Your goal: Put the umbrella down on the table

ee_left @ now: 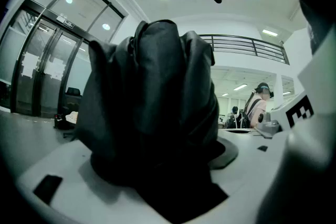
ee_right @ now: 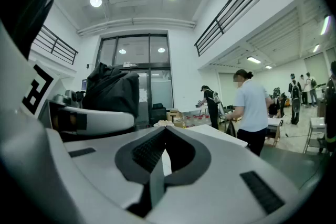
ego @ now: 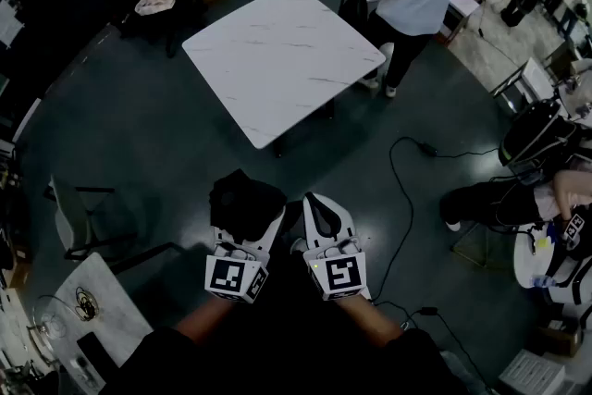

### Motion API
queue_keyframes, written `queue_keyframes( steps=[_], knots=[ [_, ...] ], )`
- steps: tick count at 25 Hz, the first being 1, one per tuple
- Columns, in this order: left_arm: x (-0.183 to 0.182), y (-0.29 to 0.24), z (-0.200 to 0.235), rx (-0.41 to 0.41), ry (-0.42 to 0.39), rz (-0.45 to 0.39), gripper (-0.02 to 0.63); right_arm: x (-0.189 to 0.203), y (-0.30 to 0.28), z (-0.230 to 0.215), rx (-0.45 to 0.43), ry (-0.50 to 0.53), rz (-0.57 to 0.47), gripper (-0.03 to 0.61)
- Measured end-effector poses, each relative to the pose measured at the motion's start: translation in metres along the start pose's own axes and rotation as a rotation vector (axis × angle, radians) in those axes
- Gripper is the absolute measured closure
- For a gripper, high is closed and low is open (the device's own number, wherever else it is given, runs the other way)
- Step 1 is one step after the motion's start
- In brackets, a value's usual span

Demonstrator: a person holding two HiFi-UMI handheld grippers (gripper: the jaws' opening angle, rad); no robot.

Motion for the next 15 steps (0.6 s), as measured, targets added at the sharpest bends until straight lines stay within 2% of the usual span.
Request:
queue_keyframes(
  steps=[3,8,15],
  knots=[
    [0.008,-0.019,-0.010,0.012,-0.011,0.007,0.264,0.001,0.002,-0.022,0.024,-0.010,-0.040,0.562],
    [0.015,-0.041,-0.008,0.029,0.005,0.039,0.264,0.019,-0.004,-0.055,0.061,-0.072,0.013,0.561],
    [0.016,-0.084,-0.002,0.030,0.006,0.063,0.264,0.023,-0.025,-0.089,0.092,-0.087,0.047,0.561]
  ],
)
Point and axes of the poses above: the fingertips, and each gripper's own axes: y backward along the fingers, z to its left, x out of its underside, the point moved 8 cm from there along y, backward along the fingers, and after that the axes turned 1 degree about y, right-handed, at the moved point
